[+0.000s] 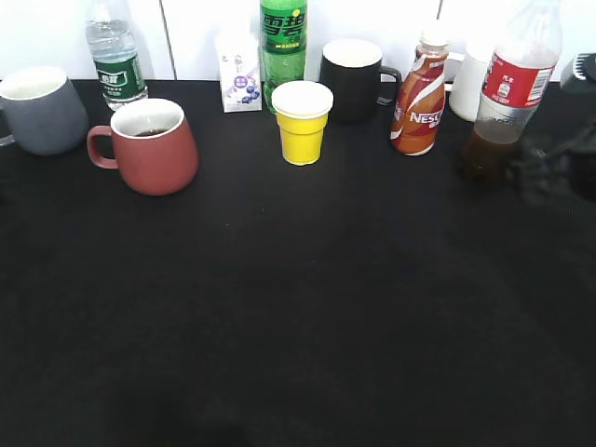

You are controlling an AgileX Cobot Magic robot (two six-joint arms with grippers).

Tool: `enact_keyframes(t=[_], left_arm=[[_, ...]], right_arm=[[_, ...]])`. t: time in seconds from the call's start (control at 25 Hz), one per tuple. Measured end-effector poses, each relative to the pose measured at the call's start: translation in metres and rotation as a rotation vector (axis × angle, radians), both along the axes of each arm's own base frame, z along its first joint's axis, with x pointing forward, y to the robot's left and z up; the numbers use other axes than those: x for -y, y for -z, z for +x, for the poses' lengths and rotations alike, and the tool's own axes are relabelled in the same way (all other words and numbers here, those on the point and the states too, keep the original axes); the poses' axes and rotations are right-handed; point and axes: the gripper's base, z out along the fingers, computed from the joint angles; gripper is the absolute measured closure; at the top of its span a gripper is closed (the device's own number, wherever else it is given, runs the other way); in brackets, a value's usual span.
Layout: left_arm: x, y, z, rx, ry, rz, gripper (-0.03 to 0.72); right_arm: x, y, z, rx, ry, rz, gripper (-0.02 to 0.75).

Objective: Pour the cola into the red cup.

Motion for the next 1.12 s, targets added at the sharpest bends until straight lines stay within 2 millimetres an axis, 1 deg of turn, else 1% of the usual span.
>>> enact_keyframes(t=[0.04, 0.08, 0.12, 0.16, 0.2, 0.24, 0.28, 0.36, 0.44, 0.52, 0.6, 0.64, 0.68, 0.76, 0.88, 1.12], left_arm=[[-0.002, -0.010, -0.008, -0.040, -0.044, -0.033, 0.433], [-0.003, -0.021, -0.017, -0.059, -0.068, -0.056, 0.433], [-0.002, -0.031, -0.028, -0.066, -0.072, -0.066, 0.433], [0.000, -0.039, -0.043, -0.078, -0.052, -0.061, 0.433], [0.004, -0.050, -0.062, -0.062, -0.006, -0.060, 0.433], [0.006, -0.064, -0.087, -0.020, 0.045, -0.075, 0.433], [0.007, -0.074, -0.109, 0.020, 0.091, -0.081, 0.433], [0.001, -0.081, -0.150, 0.043, 0.142, -0.080, 0.433], [-0.009, -0.078, -0.185, 0.036, 0.178, -0.032, 0.433], [-0.018, -0.074, -0.214, 0.067, 0.215, 0.014, 0.433], [-0.024, -0.069, -0.236, 0.131, 0.233, 0.030, 0.433], [-0.026, -0.066, -0.244, 0.158, 0.243, 0.027, 0.433], [-0.025, -0.065, -0.246, 0.167, 0.262, 0.025, 0.433], [-0.024, -0.064, -0.245, 0.171, 0.270, 0.024, 0.433], [-0.022, -0.061, -0.239, 0.214, 0.268, 0.016, 0.433], [-0.021, -0.060, -0.237, 0.220, 0.267, 0.015, 0.435]], right_arm=[[0.000, -0.014, -0.005, -0.062, -0.011, -0.007, 0.143], [0.000, -0.029, -0.011, -0.083, -0.014, -0.001, 0.143], [0.001, -0.049, -0.017, -0.058, -0.017, 0.008, 0.143], [0.002, -0.066, -0.026, -0.023, -0.021, 0.017, 0.143], [0.004, -0.081, -0.039, -0.008, -0.025, 0.022, 0.143], [0.007, -0.097, -0.059, 0.007, -0.030, 0.034, 0.145], [0.010, -0.111, -0.082, 0.008, -0.037, 0.047, 0.145], [0.018, -0.133, -0.136, 0.030, -0.059, 0.066, 0.146], [0.026, -0.141, -0.188, 0.031, -0.082, 0.067, 0.146], [0.037, -0.139, -0.239, 0.044, -0.082, 0.044, 0.146], [0.051, -0.131, -0.277, 0.094, -0.016, 0.022, 0.146], [0.054, -0.124, -0.288, 0.127, 0.004, 0.035, 0.146], [0.056, -0.111, -0.291, 0.126, 0.018, 0.044, 0.147], [0.059, -0.082, -0.287, 0.082, 0.070, 0.028, 0.148], [0.059, -0.079, -0.277, 0.157, 0.087, 0.040, 0.150], [0.059, -0.080, -0.276, 0.172, 0.086, 0.045, 0.150]])
